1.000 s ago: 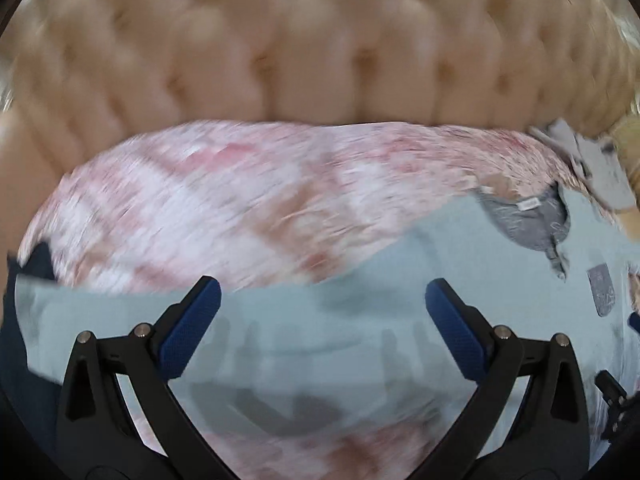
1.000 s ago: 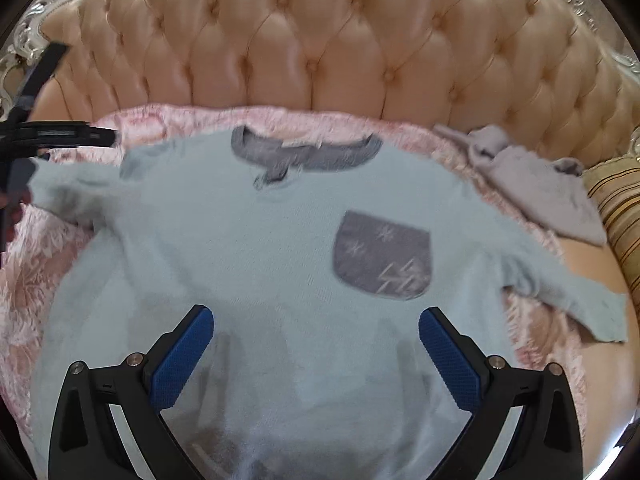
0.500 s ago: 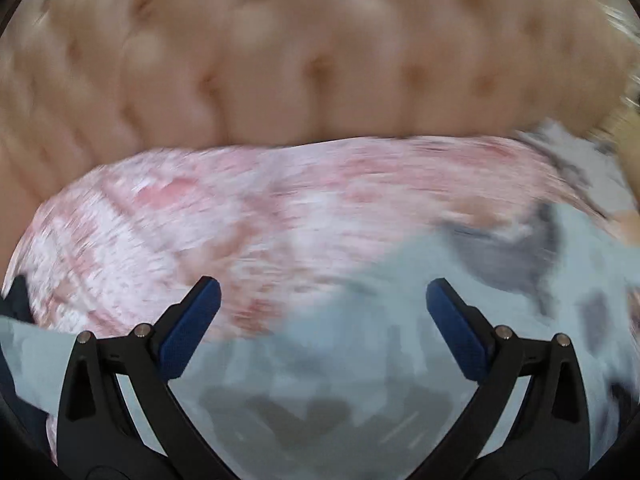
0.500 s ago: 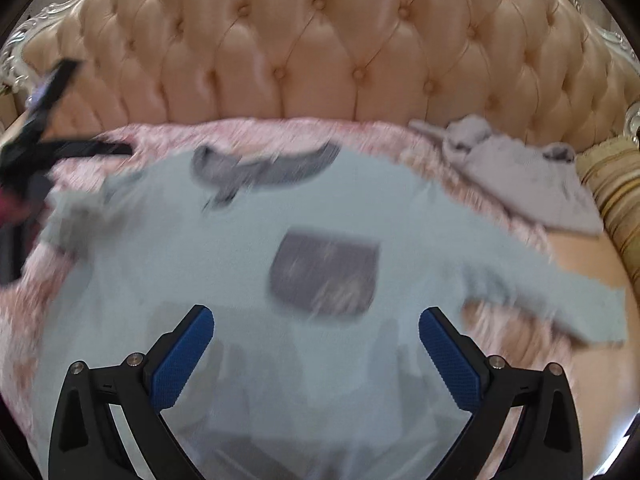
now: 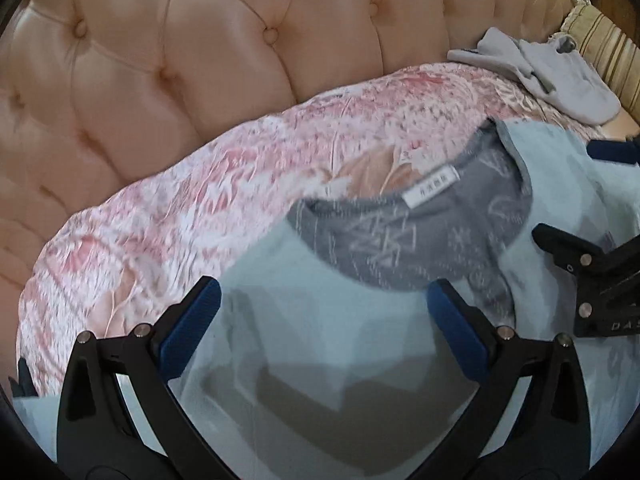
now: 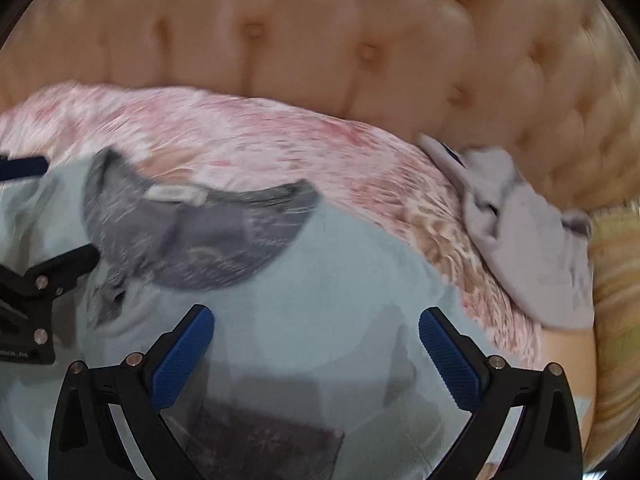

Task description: Fold clothes

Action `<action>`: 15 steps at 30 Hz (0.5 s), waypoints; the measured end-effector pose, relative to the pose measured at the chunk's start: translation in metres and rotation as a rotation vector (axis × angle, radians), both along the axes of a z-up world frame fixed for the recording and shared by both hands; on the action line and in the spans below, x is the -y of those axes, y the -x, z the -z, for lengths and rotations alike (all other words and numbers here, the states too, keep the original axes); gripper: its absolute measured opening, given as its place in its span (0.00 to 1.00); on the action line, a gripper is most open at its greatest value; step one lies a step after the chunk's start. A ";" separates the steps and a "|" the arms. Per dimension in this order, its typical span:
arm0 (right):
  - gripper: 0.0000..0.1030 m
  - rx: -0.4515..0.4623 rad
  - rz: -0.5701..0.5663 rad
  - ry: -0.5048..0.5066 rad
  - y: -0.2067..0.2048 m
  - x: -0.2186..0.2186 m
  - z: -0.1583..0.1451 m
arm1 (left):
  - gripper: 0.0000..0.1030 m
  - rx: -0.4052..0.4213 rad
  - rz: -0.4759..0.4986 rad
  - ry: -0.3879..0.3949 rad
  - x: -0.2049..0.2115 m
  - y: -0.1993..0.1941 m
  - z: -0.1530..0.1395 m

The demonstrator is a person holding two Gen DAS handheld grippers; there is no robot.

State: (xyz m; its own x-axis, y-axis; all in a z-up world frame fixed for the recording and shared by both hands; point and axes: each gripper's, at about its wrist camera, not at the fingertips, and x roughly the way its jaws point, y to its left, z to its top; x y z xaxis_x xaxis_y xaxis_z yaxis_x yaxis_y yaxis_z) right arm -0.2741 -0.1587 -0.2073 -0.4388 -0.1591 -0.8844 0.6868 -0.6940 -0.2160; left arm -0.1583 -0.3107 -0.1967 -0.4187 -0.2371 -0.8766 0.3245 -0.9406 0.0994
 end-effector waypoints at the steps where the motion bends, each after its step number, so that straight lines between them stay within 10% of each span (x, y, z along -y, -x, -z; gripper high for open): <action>1: 1.00 0.012 0.023 0.014 0.003 -0.003 0.001 | 1.00 -0.001 0.011 -0.004 0.000 0.004 0.002; 6: 1.00 0.025 0.081 0.064 -0.009 -0.021 -0.009 | 1.00 -0.001 0.006 -0.142 0.018 0.014 0.004; 15: 1.00 0.001 -0.110 0.143 -0.115 -0.032 -0.038 | 1.00 -0.156 0.022 -0.144 0.024 -0.088 -0.054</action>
